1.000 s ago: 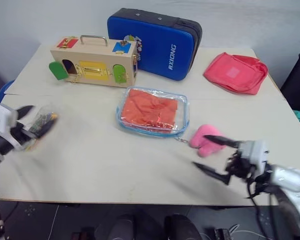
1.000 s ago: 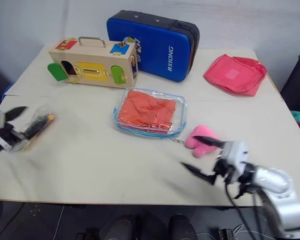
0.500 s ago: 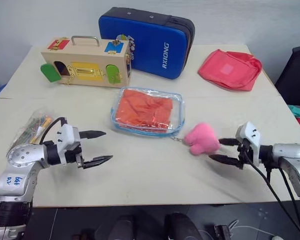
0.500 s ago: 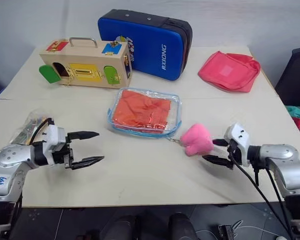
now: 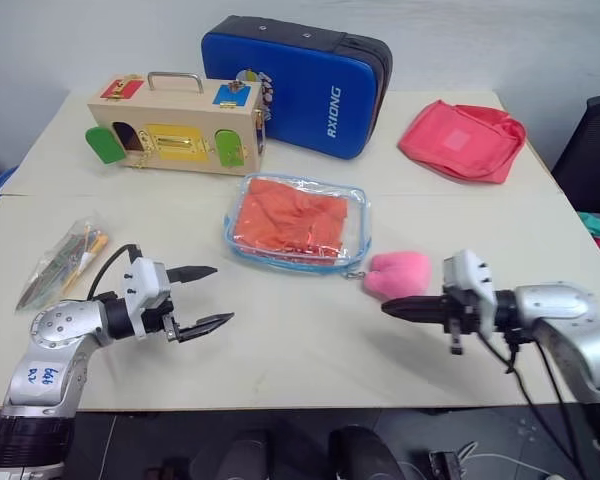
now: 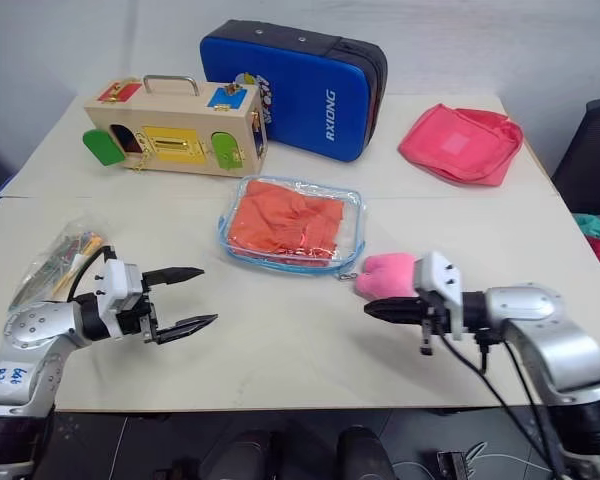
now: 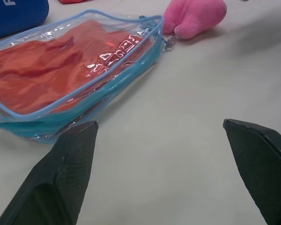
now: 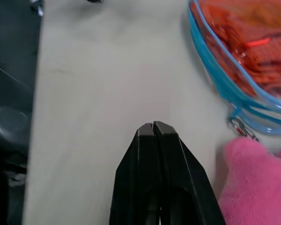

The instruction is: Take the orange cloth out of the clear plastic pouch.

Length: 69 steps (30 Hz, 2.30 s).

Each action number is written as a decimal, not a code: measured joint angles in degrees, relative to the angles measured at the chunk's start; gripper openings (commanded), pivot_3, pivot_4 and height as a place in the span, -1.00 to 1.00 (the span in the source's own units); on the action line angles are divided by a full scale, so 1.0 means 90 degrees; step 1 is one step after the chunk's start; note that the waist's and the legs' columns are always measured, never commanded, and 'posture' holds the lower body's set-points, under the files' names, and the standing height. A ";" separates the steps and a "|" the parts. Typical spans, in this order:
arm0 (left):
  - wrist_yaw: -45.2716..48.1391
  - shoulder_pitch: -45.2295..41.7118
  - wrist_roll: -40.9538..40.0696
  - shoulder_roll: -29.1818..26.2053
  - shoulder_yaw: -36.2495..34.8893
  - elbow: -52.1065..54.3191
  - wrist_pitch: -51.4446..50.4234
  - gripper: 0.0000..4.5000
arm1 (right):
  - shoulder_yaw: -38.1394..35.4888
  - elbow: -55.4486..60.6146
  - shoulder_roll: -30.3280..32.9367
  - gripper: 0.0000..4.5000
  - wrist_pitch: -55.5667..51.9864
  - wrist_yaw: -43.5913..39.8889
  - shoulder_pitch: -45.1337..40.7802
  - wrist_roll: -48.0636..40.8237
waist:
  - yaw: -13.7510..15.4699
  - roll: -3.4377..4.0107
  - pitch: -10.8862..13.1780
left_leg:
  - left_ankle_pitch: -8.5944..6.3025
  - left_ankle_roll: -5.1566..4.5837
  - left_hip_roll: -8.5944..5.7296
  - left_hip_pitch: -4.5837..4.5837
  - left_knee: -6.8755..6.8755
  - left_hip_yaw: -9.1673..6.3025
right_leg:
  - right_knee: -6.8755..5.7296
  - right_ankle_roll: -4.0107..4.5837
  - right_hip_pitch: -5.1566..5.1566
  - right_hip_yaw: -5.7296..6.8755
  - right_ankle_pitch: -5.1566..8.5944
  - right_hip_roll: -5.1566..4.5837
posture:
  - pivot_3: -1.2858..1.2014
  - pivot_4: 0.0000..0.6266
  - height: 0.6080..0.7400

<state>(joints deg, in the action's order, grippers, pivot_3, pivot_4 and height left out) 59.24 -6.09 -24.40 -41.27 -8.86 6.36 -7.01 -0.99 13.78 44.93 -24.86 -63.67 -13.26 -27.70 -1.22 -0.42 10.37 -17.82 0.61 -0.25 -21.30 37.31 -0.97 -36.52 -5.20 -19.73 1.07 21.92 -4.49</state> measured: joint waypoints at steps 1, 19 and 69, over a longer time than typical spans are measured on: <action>0.0003 -0.0002 0.0001 0.0000 0.0001 0.0009 0.0000 1.00 | -0.0130 0.0002 -0.0005 -0.73 -0.0038 -0.0023 -0.0003 -0.0145 | 0.0011 0.0000 0.0000 | 0.0000 0.0000 0.0000 -0.0001 0.0000 0.0000 | 0.0001 0.0000 0.0000 0.0001 0.0000 0.0001 | 0.03 -0.52 1.00; 0.0289 -0.0002 -0.0482 0.0072 0.0111 0.0540 -0.0441 1.00 | 0.0351 -0.2603 0.0574 0.51 0.0343 -0.0759 -0.1452 0.1019 | 0.0091 0.0001 0.0000 | 0.0001 0.0000 0.0003 0.0002 0.0000 0.0002 | 0.0003 0.0000 0.0002 0.0001 0.0000 0.0003 | 0.03 -0.52 1.00; -0.0488 -0.2513 0.1867 0.2582 0.3033 -0.1787 0.0107 0.22 | -0.0270 -0.4518 -0.0211 1.00 0.4836 -0.1300 -0.1945 0.1807 | 0.0013 0.0002 0.0001 | 0.0003 -0.0005 0.0001 0.0009 0.0051 0.0014 | -0.0026 -0.0017 0.0014 -0.0005 -0.0009 0.0016 | 0.03 -0.52 1.00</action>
<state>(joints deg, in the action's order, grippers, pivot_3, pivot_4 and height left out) 54.85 -28.71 -7.60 -18.04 18.44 -9.72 -6.05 -3.42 -26.88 43.03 18.67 -75.37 -30.77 -11.43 -1.11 -0.39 10.38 -17.80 0.56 -0.24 -21.21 37.77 -0.84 -36.75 -5.35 -19.60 1.03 21.84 -4.34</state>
